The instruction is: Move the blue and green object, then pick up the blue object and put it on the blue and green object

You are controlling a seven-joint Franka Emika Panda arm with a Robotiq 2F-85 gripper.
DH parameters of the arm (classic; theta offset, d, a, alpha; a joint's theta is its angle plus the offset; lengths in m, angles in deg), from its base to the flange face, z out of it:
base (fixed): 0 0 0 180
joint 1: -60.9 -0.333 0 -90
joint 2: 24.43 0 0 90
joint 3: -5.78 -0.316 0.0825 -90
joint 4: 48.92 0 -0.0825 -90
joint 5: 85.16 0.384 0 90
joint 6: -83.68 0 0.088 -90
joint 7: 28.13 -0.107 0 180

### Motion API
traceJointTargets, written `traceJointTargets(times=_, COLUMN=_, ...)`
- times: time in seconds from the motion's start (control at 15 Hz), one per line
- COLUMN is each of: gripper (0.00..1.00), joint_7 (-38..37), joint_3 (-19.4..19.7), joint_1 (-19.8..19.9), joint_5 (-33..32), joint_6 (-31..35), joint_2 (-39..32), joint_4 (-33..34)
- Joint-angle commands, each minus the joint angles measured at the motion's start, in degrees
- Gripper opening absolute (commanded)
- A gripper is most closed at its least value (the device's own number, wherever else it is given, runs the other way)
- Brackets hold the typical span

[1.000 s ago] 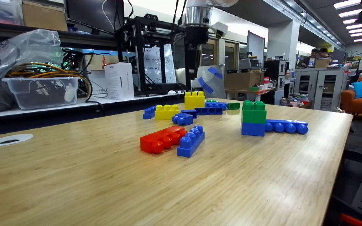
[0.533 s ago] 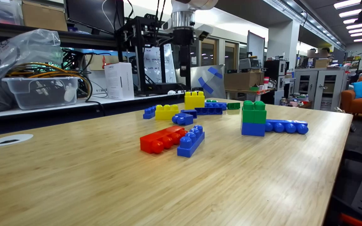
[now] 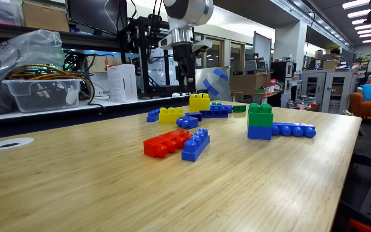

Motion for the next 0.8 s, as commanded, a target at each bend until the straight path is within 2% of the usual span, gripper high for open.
traceJointTargets(times=0.0, gripper=1.00, joint_7=5.44, joint_3=-1.23, joint_1=0.91, joint_5=0.28, joint_6=-3.54, joint_2=-3.57, joint_4=4.09)
traceJointTargets(times=0.4, gripper=1.00, joint_7=9.03, joint_3=-1.96, joint_1=0.64, joint_5=0.57, joint_6=-3.55, joint_2=-5.54, joint_4=4.09)
traceJointTargets(times=0.73, gripper=1.00, joint_7=10.04, joint_3=-2.60, joint_1=0.34, joint_5=0.40, joint_6=-2.26, joint_2=-3.63, joint_4=0.90)
